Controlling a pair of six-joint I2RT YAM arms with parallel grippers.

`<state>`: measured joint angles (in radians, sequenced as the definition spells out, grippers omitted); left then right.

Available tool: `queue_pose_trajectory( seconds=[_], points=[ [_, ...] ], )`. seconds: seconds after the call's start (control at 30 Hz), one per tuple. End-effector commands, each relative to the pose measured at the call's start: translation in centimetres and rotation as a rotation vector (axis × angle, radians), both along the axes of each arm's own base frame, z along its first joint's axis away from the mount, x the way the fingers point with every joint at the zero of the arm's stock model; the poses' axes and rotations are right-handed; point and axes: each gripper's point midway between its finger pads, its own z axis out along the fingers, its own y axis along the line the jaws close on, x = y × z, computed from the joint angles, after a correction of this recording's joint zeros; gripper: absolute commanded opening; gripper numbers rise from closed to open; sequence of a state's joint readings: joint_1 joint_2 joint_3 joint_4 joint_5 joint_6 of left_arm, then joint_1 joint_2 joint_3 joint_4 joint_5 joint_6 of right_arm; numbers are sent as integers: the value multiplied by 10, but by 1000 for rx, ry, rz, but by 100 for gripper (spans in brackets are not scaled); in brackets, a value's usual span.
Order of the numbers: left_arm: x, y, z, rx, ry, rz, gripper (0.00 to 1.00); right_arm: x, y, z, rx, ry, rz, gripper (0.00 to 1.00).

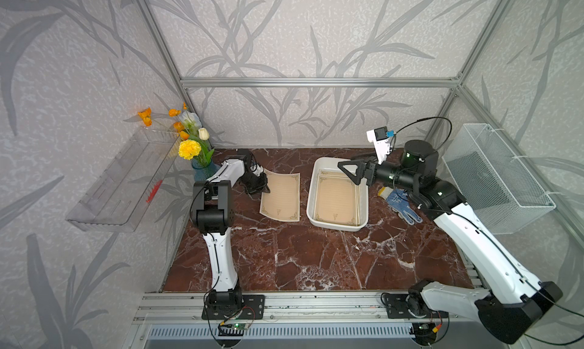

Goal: Take out the stationery paper from the storage box
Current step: Place the stationery paper at the center of the board.

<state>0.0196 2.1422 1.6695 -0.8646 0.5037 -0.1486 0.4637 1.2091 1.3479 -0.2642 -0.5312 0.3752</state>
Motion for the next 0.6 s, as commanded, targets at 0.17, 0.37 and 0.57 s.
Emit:
queue_pose_trajectory(
  seconds=[0.17, 0.37, 0.57],
  points=[
    [-2, 13, -5, 138, 30, -29, 24, -9, -7, 3, -5, -7, -17, 88],
    [-5, 20, 0, 216, 26, -43, 32, -9, -9, 2, -14, -11, -32, 88],
    [-4, 26, 10, 275, 15, -46, 35, -7, -9, 2, -16, -12, -33, 88]
  ],
)
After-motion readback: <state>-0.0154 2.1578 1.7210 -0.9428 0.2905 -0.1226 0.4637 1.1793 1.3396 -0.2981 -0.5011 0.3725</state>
